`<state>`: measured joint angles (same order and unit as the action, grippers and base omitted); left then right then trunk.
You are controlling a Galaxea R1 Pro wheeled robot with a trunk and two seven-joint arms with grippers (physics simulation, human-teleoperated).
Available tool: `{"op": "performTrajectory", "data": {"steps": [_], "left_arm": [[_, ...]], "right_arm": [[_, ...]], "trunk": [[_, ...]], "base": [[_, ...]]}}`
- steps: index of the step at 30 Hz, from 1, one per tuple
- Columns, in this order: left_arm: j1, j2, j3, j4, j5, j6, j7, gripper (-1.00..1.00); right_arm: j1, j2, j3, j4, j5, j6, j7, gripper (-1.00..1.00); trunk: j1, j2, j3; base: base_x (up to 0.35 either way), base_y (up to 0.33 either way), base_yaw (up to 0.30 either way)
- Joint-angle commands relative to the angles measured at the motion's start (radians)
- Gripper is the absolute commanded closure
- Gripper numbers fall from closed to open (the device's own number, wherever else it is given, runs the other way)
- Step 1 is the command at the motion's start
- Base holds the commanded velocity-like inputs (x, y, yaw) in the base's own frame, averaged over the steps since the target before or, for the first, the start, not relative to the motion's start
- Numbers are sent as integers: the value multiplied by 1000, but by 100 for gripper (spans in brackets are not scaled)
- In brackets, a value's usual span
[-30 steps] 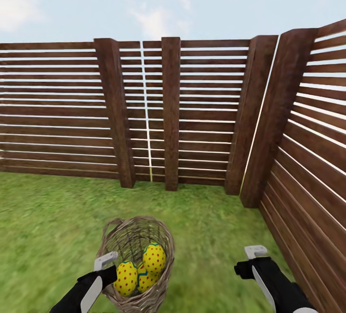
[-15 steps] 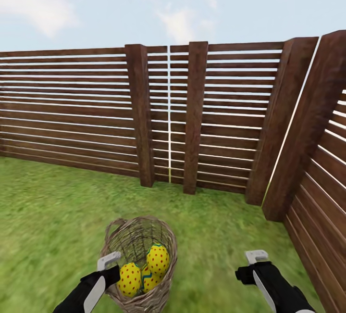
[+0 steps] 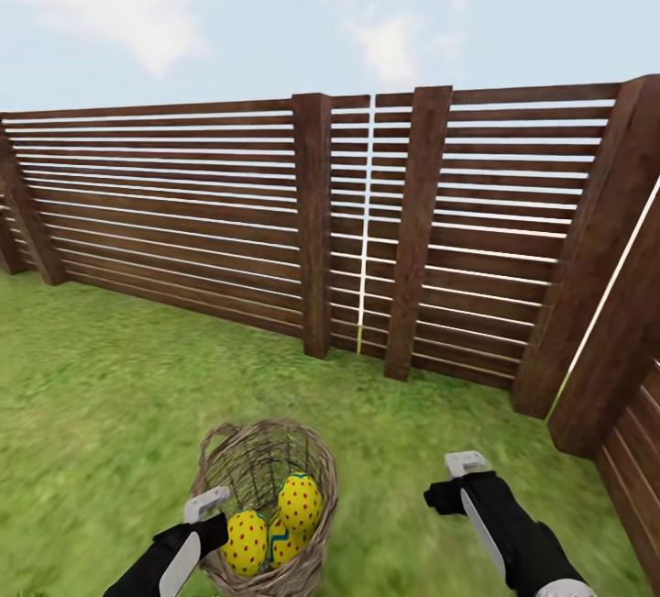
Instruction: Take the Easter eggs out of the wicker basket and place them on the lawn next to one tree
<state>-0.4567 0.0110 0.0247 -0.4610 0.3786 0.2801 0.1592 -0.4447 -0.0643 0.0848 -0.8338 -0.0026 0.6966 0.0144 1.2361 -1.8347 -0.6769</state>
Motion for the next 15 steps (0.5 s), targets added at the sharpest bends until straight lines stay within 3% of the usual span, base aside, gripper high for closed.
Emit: {"op": "performTrajectory", "data": {"steps": [1, 5, 15], "left_arm": [[0, 0, 1, 13, 7, 5, 3, 100], [0, 2, 0, 29, 6, 5, -1, 100], [0, 3, 0, 21, 5, 7, 5, 100]], "right_arm": [[0, 5, 5, -22, 0, 21, 2, -100], [0, 35, 9, -93, 5, 49, 1, -100], [0, 35, 8, -69, 9, 81, 0, -100]], "trunk": [[-4, 7, 2], [-19, 35, 15], [-58, 105, 47]], "base": [[0, 0, 294], [0, 0, 295], [0, 0, 213]]}}
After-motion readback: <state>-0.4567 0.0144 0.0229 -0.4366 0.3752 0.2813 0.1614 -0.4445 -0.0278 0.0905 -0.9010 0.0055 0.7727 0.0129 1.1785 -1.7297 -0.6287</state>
